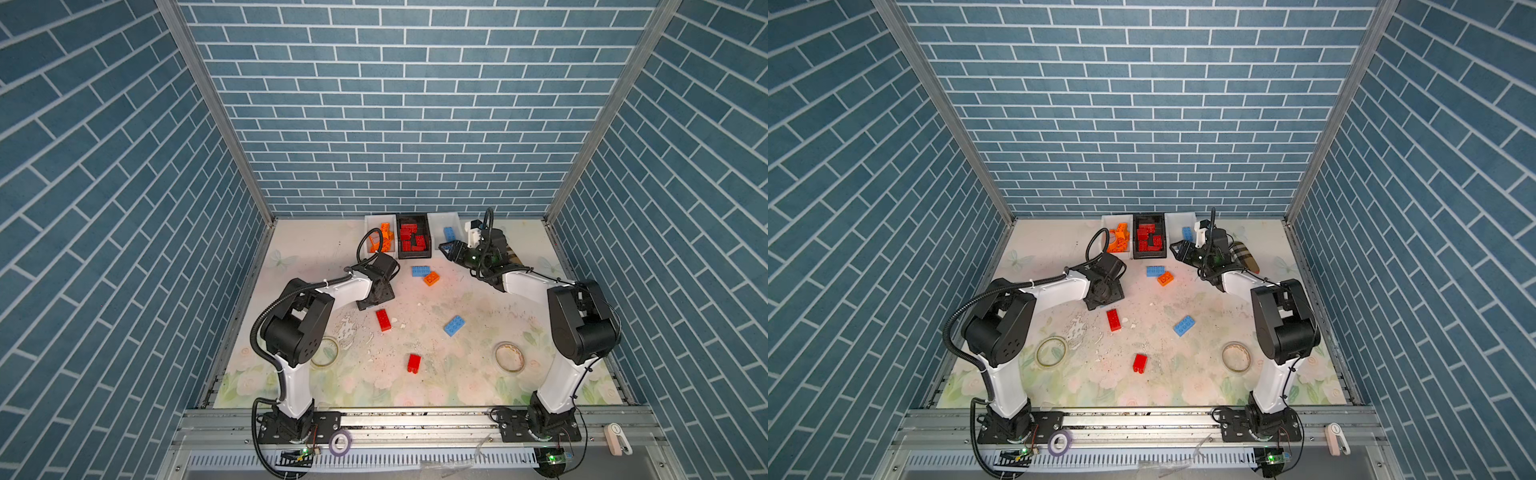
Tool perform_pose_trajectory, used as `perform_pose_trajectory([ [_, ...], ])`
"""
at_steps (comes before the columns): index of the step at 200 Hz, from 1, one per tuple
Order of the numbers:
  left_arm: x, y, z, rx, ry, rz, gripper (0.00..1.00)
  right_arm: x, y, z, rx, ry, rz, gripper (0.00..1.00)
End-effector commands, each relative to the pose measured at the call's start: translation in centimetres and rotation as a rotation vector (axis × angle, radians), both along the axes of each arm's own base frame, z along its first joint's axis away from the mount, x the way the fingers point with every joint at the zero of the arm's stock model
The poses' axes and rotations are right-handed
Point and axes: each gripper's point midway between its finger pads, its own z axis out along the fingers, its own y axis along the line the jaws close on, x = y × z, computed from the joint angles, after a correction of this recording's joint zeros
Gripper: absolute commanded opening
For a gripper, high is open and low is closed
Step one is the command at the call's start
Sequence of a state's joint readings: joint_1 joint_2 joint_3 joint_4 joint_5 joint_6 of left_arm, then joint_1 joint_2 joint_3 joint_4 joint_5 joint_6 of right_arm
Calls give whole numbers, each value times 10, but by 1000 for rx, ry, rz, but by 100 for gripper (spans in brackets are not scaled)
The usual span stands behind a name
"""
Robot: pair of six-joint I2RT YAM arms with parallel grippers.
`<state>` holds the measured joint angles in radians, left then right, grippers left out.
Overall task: Sort the legos into containers by color
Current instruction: Pick up the lego from the center of the table.
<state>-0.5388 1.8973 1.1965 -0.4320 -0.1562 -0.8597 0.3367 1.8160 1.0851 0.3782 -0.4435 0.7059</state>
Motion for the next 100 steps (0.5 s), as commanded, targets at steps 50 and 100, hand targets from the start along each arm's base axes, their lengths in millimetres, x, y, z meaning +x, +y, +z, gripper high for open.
perform_pose_trajectory([
  [50,8,4,0,75,7,-69,64,-8,-18,24,-10,-68,-44,57],
  [100,22,-10,25,35,-74,-185,53,-18,-31,25,-28,-69,-66,57],
])
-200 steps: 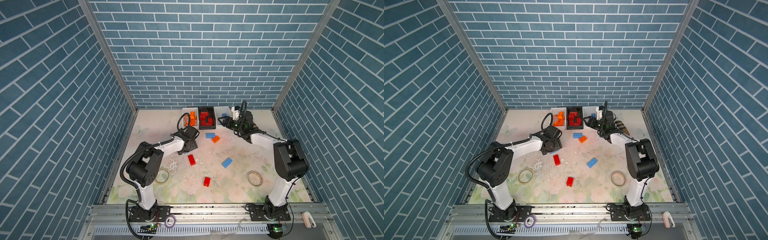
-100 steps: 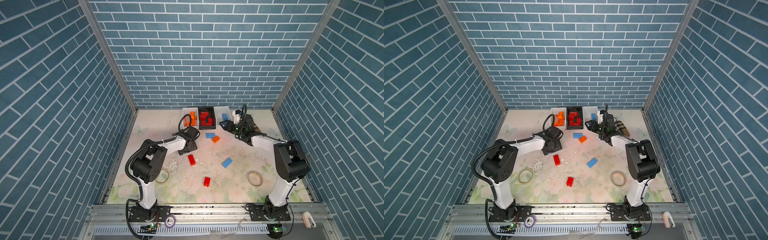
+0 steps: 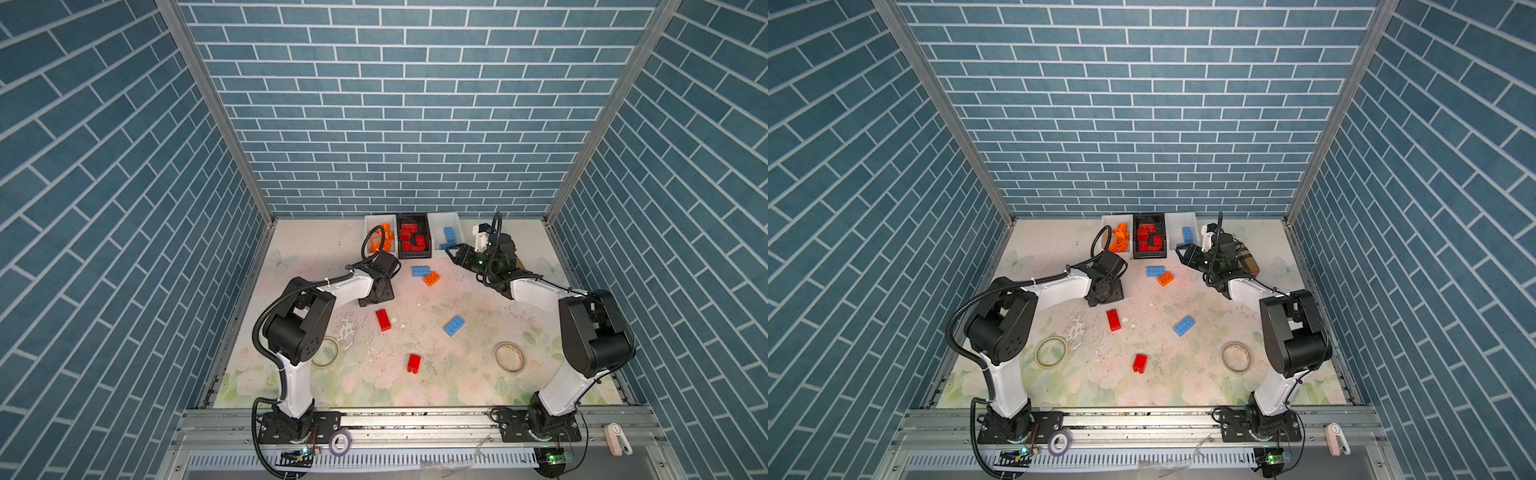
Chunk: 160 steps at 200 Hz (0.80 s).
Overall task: Sort the legos into containers by color
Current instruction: Pick up the lego from the center of the table.
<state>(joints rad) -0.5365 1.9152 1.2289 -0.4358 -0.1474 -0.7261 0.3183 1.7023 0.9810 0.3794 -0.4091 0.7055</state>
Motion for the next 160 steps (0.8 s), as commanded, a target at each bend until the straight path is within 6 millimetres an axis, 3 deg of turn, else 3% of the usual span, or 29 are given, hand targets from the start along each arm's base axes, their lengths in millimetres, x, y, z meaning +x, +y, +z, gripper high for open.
perform_pose_trajectory([
  [1,15,-6,24,-11,-69,-66,53,0,-10,17,-18,-54,-17,57],
  [76,35,-45,84,-165,-229,-248,48,-28,-31,20,-86,-52,-53,57],
  [123,44,-82,131,-351,-378,-366,48,-60,-45,15,-134,-23,-57,57],
  [160,63,-109,159,-483,-459,-411,48,-86,-50,7,-142,13,-36,57],
])
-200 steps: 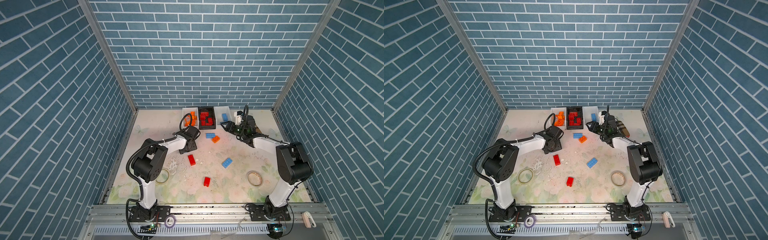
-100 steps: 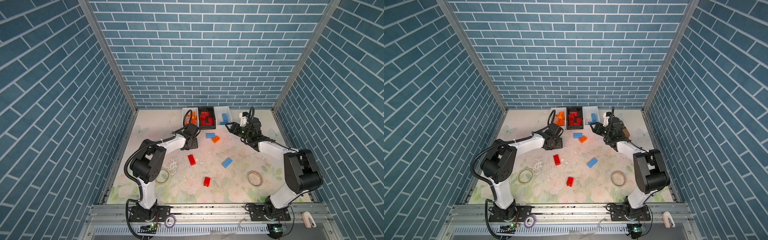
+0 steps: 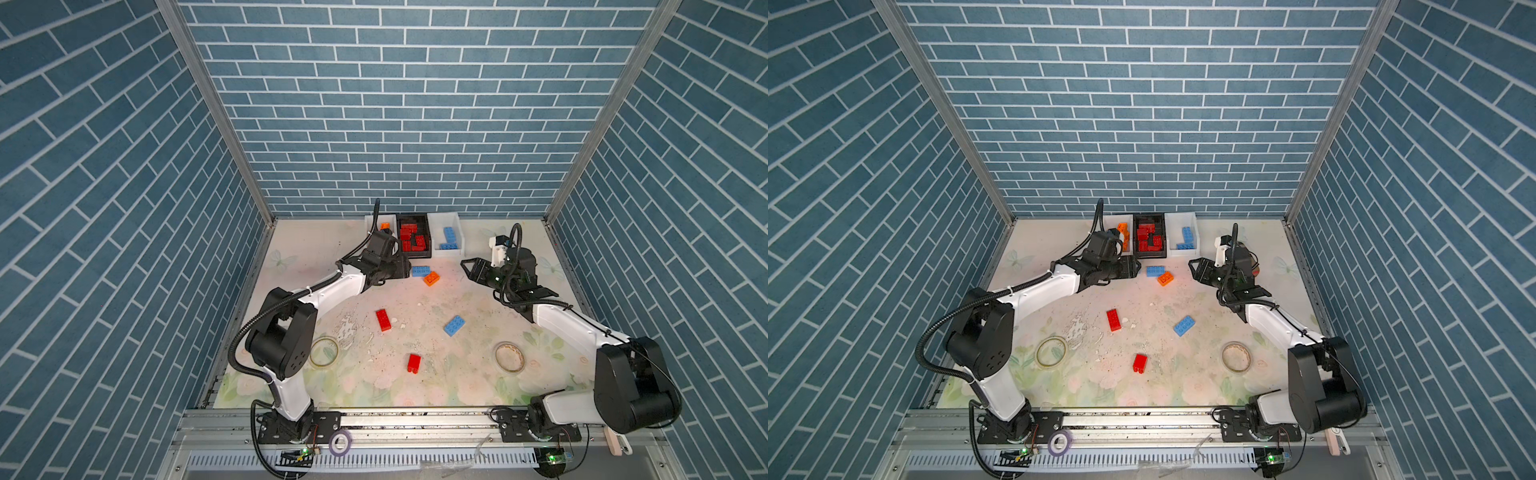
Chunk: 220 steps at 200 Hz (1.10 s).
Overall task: Sort the legos into containers by color
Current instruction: Place the lego in the container.
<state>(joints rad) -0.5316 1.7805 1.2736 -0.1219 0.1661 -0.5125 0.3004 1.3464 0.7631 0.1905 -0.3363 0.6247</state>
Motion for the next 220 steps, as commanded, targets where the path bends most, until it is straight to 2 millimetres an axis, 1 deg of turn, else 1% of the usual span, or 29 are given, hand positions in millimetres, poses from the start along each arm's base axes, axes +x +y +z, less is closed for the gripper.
perform_pose_trajectory([
  [1,20,-25,41,-138,-105,-64,48,-17,-7,-8,-40,27,14,57],
  [19,31,-41,50,-201,-124,-104,48,-31,-6,-13,-41,42,36,57],
  [48,51,-68,58,-296,-120,-149,48,-51,-10,-22,-58,69,46,57],
  [70,68,-86,61,-368,-112,-171,48,-66,-11,-29,-55,95,48,57],
  [81,77,-93,67,-399,-120,-180,48,-73,-11,-32,-47,107,48,58],
  [114,102,-107,76,-487,-127,-183,48,-92,-4,-42,-32,145,52,58],
  [147,123,-115,76,-584,-99,-177,47,-102,1,-51,-35,170,55,58],
  [170,135,-118,73,-634,-89,-166,47,-106,2,-56,-39,181,55,58],
  [186,142,-122,67,-657,-74,-157,47,-106,2,-55,-37,181,54,58],
  [220,156,-129,55,-705,-36,-141,47,-112,4,-62,-37,214,62,58],
])
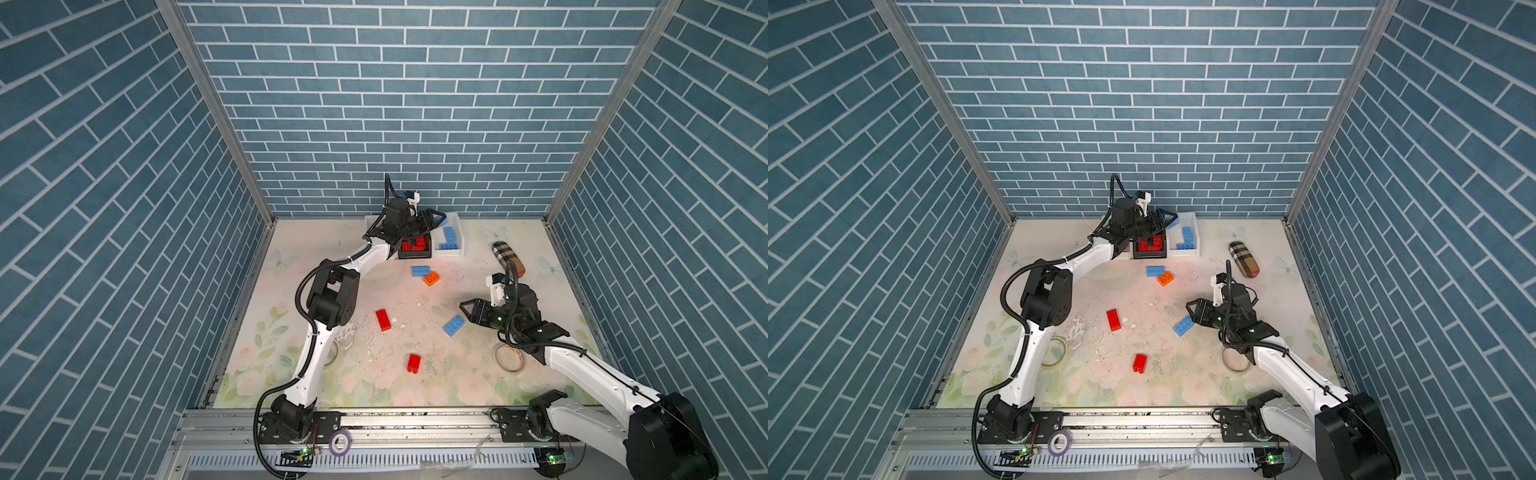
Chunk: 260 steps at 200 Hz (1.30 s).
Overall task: Sort the legos into containers by color
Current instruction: Place the lego in the container.
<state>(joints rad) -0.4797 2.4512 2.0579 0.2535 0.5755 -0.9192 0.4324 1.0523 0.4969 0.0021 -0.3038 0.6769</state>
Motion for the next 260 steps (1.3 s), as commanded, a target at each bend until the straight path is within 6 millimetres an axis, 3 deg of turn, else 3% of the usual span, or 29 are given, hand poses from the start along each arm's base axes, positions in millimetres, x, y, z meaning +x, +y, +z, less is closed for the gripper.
perform_pose_trajectory([
  [1,8,-6,6,-72,15,-9,47,-8,-1,-8,1,42,-16,58],
  [69,26,-16,-7,-131,58,2,47,-19,7,-22,-2,80,-8,58],
  [83,27,-17,-2,-142,55,4,47,-19,8,-23,-2,83,-6,58],
  [89,29,-18,-23,-131,84,7,47,-20,9,-23,-2,83,-3,58],
  [155,33,-16,-56,-107,143,23,52,-35,17,-44,-44,190,-21,70],
  [210,34,-15,-51,-114,136,23,60,-34,19,-64,-93,297,-143,75],
  [260,32,-14,-39,-99,117,22,66,-24,25,-68,-81,324,-205,83],
])
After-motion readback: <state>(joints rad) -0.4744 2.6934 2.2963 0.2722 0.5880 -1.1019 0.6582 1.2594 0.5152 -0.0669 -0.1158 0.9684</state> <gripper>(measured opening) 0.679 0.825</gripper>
